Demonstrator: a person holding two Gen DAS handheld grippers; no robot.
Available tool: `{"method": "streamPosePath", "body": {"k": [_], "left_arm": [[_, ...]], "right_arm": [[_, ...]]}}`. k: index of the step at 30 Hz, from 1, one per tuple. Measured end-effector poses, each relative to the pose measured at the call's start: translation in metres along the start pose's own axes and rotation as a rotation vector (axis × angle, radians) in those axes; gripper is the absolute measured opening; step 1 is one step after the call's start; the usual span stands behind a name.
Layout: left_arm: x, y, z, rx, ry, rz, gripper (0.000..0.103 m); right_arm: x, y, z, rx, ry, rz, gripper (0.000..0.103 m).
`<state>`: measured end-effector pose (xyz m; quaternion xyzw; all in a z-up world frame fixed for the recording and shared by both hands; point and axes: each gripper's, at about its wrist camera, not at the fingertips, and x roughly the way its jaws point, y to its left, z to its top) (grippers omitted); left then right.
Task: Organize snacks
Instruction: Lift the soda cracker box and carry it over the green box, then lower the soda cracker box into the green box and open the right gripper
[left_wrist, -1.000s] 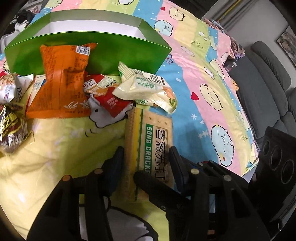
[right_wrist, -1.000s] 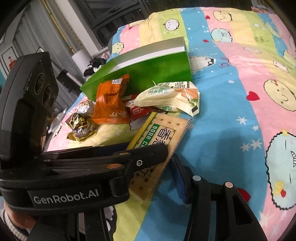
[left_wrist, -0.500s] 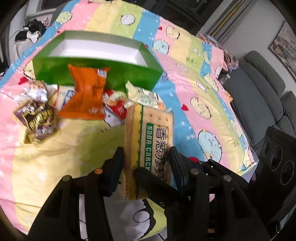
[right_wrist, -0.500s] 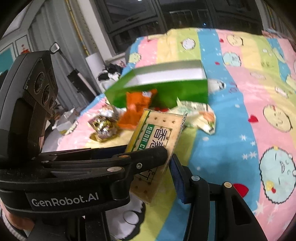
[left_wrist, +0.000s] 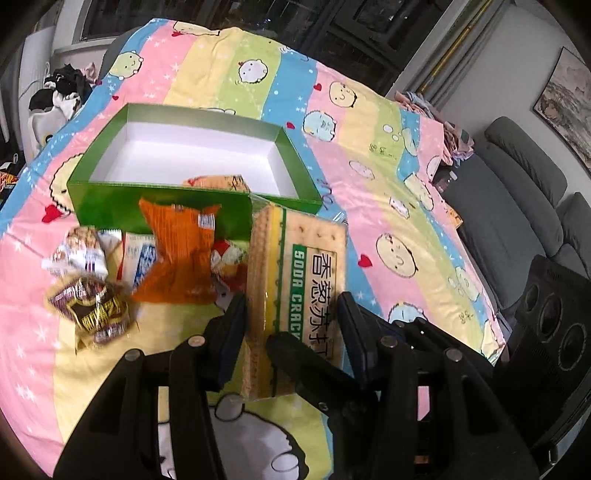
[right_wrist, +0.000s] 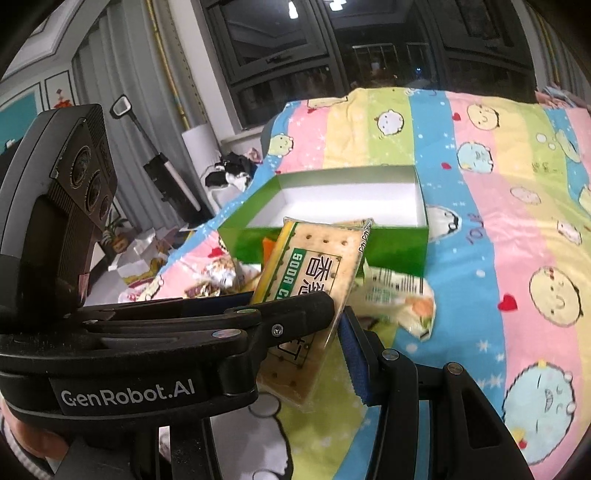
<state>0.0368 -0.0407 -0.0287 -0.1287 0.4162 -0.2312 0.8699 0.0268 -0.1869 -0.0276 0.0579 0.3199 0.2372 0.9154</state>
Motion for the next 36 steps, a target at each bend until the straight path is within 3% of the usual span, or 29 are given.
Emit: {"method": "streamPosePath", "body": {"k": [22,36], "left_arm": [[0.018,0.035,0.107,0.006,-0.096,0.038,0.049],[0.062,0.08,0.144,-0.077,-0.011,0.059,0.049]], "right_arm": [[0.063,-0.015,0.096,-0.057,-0.074,0.046,0.051],[0.132,-0.035,0.125,-0.04,0.025,0.07,0.051]]}}
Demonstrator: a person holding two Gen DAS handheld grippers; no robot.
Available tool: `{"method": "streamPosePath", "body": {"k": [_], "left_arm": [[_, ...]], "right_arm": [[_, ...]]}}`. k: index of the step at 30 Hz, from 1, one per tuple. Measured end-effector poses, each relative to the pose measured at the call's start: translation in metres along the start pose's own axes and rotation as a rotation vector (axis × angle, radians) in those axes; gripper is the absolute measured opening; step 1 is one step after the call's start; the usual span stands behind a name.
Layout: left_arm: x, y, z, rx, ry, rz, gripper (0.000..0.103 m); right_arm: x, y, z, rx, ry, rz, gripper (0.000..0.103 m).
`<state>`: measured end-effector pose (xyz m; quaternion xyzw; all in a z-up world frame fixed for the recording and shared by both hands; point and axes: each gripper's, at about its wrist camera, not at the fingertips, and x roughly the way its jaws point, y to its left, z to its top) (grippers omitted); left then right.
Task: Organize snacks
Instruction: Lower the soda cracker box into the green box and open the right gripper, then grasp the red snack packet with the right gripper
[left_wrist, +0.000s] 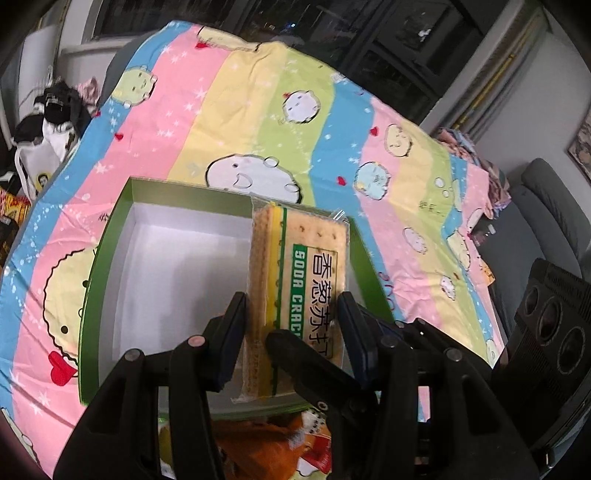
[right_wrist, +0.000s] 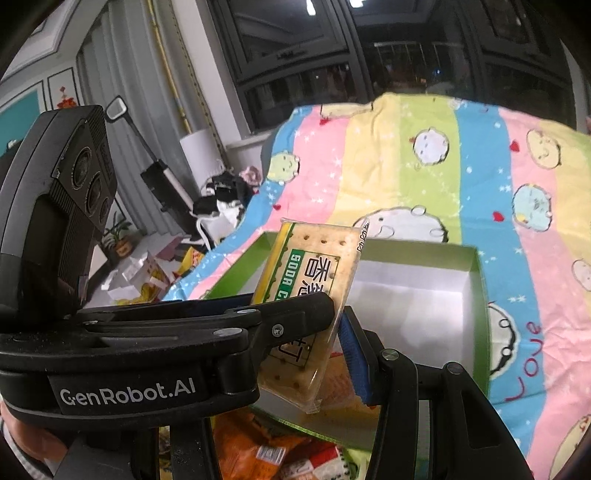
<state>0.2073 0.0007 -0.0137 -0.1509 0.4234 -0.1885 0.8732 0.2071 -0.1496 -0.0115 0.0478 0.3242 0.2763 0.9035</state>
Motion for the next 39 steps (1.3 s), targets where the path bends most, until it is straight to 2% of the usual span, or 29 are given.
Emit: {"method": "streamPosePath", "body": {"k": [8,12,13,14,15,16,24,31,39], "left_arm": [[0.024,0.021,0.002,-0.062,0.069,0.011,0.05],[0.03,0.027,0.001,-0.094,0.086,0.037,0.066],[0.029,0.028,0.001,-0.097,0.082,0.04,0.066],[0.026,0.03,0.001,-0.101,0.078,0.044,0.067],[0.024,0.032,0.001,-0.107,0.074,0.049,0.072],[0.019,0.034,0.001,-0.117,0.066,0.051,0.076],[-0.027,0.049,-0.009,-0.158,-0.008,0.052,0.076],[-0.067,0.049,-0.041,-0.164,-0.048,0.054,0.078],[-0.088,0.048,-0.091,-0.2,-0.008,0.01,0.078]], "right_arm": [[0.034,-0.011,-0.001,0.024,0.094,0.011,0.051],[0.042,-0.015,-0.003,0.04,0.123,0.01,0.051],[0.041,-0.016,-0.003,0.042,0.122,0.011,0.051],[0.039,-0.016,-0.004,0.044,0.119,0.009,0.053],[0.037,-0.017,-0.004,0.046,0.116,0.005,0.057],[0.033,-0.018,-0.005,0.049,0.112,-0.004,0.058],[-0.01,-0.023,-0.014,0.074,0.066,-0.02,0.058],[-0.052,-0.026,-0.037,0.088,0.057,-0.01,0.058],[-0.088,-0.027,-0.079,0.136,0.09,0.026,0.058]]}}
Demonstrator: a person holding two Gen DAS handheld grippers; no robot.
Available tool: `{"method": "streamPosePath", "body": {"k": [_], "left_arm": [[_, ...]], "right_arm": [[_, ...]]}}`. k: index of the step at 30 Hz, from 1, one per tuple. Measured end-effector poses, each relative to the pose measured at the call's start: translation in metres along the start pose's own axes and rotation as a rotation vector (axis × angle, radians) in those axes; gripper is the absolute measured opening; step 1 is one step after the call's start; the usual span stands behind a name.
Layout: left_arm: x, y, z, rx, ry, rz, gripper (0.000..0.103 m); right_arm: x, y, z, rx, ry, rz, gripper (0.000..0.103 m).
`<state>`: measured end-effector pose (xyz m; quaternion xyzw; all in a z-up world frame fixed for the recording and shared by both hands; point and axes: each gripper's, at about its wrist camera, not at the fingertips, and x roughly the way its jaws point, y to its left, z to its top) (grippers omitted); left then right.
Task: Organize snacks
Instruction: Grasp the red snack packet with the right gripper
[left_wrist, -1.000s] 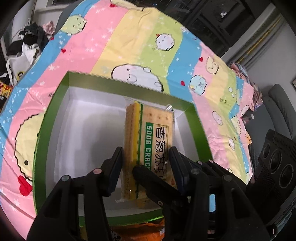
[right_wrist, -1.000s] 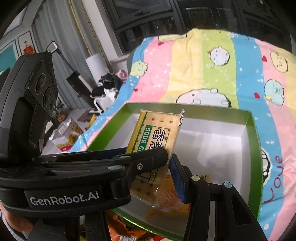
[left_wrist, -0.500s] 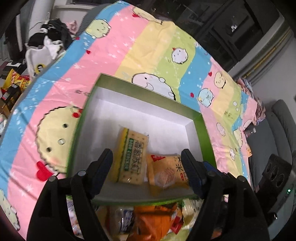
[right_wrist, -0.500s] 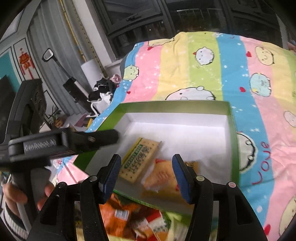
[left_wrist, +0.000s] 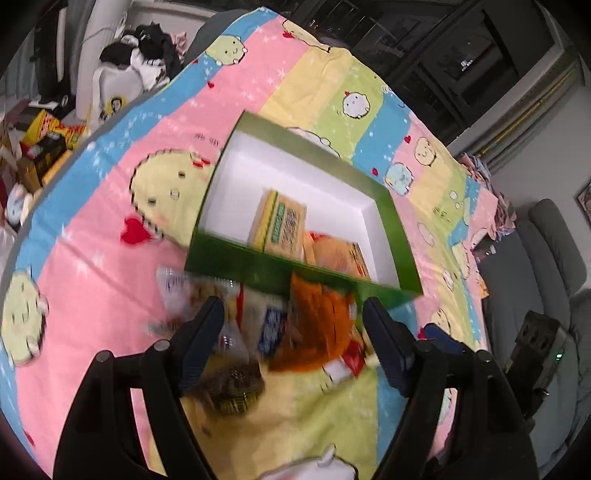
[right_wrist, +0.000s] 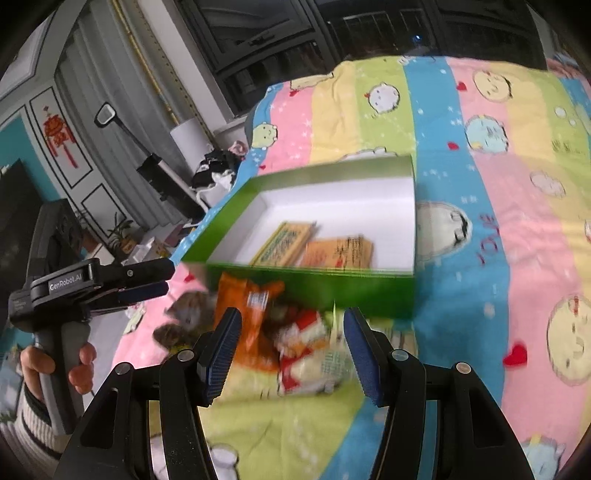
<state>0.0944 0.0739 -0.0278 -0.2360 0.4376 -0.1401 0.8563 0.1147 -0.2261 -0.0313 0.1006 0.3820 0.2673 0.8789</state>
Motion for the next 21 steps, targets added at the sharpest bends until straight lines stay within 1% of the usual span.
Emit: {"method": "streamPosePath", "body": {"k": [4,6,9,15,18,21], "left_arm": [[-0.009,-0.008,-0.02,-0.001,0.017,-0.05,0.078],[-0.011,-0.014,-0.03,0.004,0.026,-0.071,0.078],[-0.011,-0.02,-0.044,0.006,0.046,-0.094,0.078],[-0.004,-0.023,-0.064,0.011,0.101,-0.095,0.078],[-0.006,-0.023,-0.067,0.023,0.111,-0.089,0.078],[-0.007,-0.023,-0.068,0.029,0.111,-0.082,0.078]], "right_arm": [[-0.01,-0.005,-0.019,0.04,0.027,0.019,0.058],[-0.011,-0.009,-0.028,0.072,0.045,0.023,0.058],[-0.008,-0.016,-0.045,0.136,0.074,0.052,0.058],[0.014,-0.021,-0.065,0.265,0.091,0.128,0.057],[0.032,-0.024,-0.066,0.331,0.089,0.166,0.054],[0.047,-0.032,-0.062,0.4,0.068,0.165,0.054]]}}
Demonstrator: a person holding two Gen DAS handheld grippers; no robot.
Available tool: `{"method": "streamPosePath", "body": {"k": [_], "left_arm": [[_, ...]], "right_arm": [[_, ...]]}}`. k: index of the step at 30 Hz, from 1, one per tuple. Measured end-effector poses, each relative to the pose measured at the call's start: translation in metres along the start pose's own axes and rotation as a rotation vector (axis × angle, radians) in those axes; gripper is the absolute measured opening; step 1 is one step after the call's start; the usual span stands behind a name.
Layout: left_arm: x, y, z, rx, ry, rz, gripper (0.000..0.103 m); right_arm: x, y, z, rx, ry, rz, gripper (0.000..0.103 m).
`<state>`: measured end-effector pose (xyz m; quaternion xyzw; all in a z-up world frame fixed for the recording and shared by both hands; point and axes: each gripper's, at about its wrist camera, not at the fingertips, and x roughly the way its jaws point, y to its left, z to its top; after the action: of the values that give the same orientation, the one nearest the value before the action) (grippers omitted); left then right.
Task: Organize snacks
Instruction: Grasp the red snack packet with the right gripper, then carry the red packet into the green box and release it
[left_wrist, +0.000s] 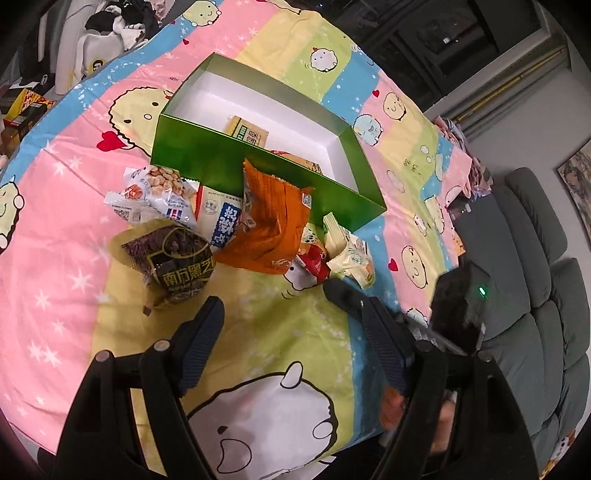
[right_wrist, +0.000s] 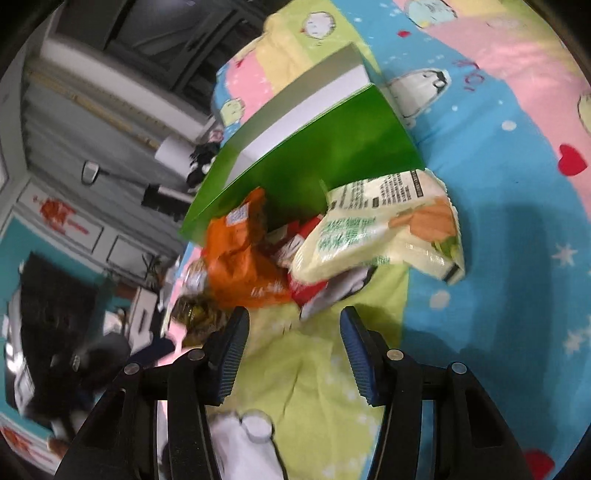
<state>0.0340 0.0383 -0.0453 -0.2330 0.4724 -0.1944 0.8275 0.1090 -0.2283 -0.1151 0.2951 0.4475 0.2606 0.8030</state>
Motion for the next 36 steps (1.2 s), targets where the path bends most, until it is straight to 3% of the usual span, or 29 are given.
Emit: {"method": "streamPosePath", "body": {"k": [3,6,10,13,15,18,23,31,36], "left_arm": [[0.001,0.004,0.001,-0.005,0.001,0.003,0.078],[0.002,0.006,0.002,-0.011,0.003,0.005,0.078],[0.006,0.01,0.002,-0.02,0.011,0.002,0.078],[0.01,0.012,0.003,-0.03,0.02,0.001,0.078],[0.012,0.012,0.002,-0.032,0.027,-0.004,0.078],[0.014,0.009,-0.001,-0.022,0.036,-0.01,0.078],[0.027,-0.003,-0.012,0.009,0.088,-0.034,0.078],[0.055,-0.039,-0.038,0.09,0.218,-0.13,0.078],[0.083,-0.044,-0.045,0.067,0.261,-0.104,0.076]], "right_arm": [[0.01,-0.009,0.011,0.099,-0.033,0.038,0.052],[0.018,-0.009,0.02,0.137,-0.053,0.001,0.049],[0.03,-0.001,0.022,0.101,-0.025,-0.063,0.03],[0.029,0.002,0.022,0.079,-0.015,-0.09,0.027],[0.023,0.004,0.021,0.058,-0.009,-0.096,0.019],[0.008,-0.003,0.015,0.081,0.05,-0.03,0.019],[-0.028,-0.015,-0.004,0.068,0.119,0.003,0.019],[-0.06,-0.028,-0.019,0.037,0.185,-0.008,0.019],[-0.066,-0.038,-0.025,0.036,0.167,-0.061,0.022]]}}
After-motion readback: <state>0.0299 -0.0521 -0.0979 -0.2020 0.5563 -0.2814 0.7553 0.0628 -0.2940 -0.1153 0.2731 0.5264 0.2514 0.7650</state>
